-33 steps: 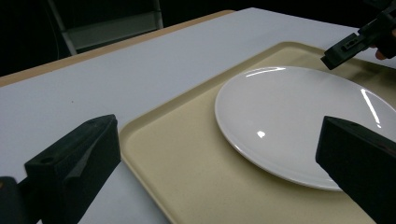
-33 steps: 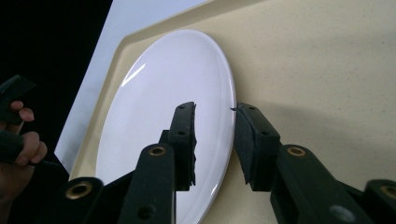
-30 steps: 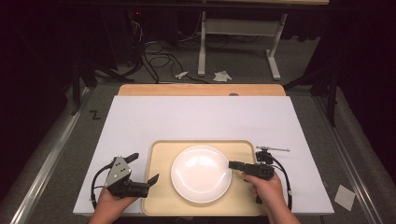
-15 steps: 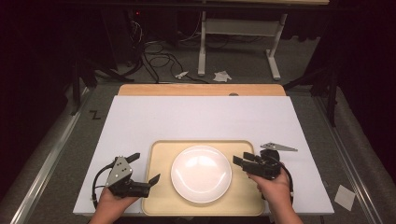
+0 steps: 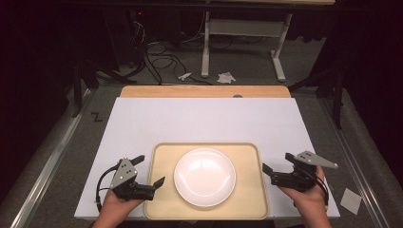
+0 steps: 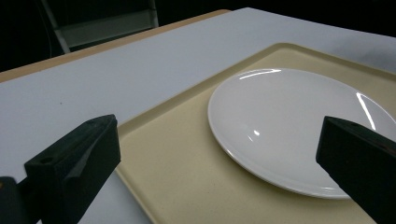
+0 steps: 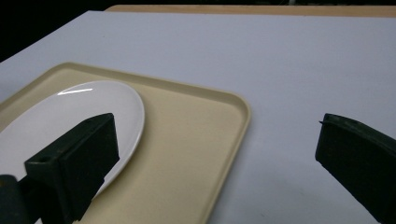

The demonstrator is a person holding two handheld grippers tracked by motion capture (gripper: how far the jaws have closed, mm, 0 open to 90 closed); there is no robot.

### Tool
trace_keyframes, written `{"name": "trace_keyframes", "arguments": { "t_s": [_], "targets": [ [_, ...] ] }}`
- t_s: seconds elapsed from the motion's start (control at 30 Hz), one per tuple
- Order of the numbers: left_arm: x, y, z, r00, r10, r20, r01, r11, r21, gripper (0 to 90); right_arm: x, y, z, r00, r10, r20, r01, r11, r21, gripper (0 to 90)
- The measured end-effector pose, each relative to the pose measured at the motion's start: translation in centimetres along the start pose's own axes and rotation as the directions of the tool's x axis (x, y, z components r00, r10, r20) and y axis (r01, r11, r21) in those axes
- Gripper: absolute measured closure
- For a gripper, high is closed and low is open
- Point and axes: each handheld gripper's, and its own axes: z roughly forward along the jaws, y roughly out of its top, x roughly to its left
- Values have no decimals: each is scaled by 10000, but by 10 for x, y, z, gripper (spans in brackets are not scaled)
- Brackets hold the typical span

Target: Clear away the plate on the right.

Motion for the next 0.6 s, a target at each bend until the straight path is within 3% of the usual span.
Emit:
{"name": "trace_keyframes", "arguments": {
  "t_s": [0.17,0.3,0.4,0.6],
  "targets": [
    [-4,0,5,10000,-7,2,7,9998,184,7,-4,-8,-9,9996,179,-231,-189,9989,-420,1],
    [-5,-2,7,10000,-36,-2,36,9995,316,7,4,-10,1,9988,-97,-486,92,9999,-97,1],
    [-6,-2,5,10000,-44,-36,45,9995,319,7,6,-10,3,9981,-293,-536,284,9994,-182,0],
    [-2,-4,-1,9997,-132,-199,136,9996,241,7,2,-8,6,9987,-48,-502,34,9996,-275,0]
  ]
}}
